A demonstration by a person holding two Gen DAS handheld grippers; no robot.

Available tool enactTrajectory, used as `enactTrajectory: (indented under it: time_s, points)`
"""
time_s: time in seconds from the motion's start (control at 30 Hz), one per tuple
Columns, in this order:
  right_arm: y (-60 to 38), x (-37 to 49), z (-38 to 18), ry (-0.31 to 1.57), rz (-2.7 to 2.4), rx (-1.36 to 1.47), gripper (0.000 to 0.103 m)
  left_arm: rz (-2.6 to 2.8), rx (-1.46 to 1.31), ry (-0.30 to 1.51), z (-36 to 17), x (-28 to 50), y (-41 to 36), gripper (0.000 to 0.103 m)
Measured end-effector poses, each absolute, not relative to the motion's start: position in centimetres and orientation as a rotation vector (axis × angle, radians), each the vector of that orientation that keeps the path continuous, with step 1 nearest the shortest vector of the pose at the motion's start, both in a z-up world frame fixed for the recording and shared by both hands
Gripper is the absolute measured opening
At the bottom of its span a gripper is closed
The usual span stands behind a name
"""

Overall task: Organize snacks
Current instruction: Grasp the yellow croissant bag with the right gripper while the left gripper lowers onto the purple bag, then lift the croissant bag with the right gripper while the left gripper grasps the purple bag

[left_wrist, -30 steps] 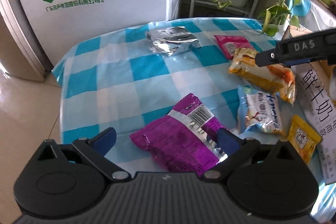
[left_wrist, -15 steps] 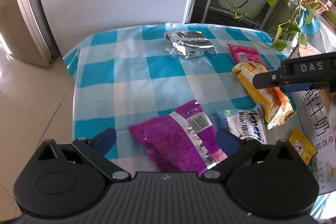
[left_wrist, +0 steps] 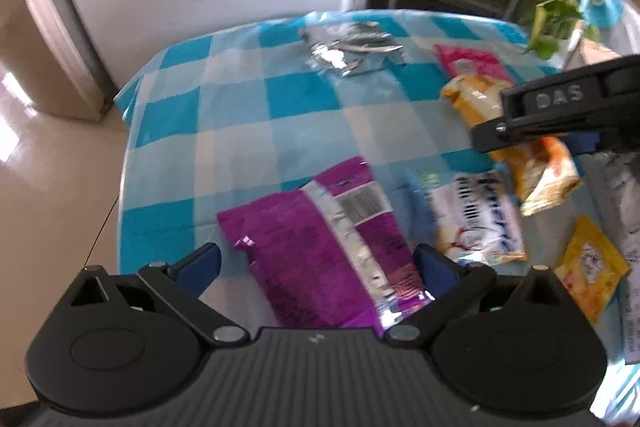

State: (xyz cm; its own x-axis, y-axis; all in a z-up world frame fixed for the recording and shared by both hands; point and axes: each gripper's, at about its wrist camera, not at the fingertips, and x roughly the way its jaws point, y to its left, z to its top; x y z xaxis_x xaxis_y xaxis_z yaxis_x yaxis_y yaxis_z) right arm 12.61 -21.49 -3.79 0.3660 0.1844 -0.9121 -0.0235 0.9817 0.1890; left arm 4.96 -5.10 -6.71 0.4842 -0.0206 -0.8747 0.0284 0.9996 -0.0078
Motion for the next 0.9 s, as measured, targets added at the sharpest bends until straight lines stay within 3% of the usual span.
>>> enactTrajectory:
  time_s: [0.37, 0.9]
  points:
    - [-20.2, 12.9, -4.6, 1.200, 0.114, 0.114, 0.092, 0.050, -0.030, 1.064, -7.5, 4.9, -4.1, 0.103]
    - [-19.2, 12.9, -5.0, 1.189, 0.114, 0.014, 0.093, 0.061, -0.033, 1.050, -7.5, 4.8, -4.0, 0.103]
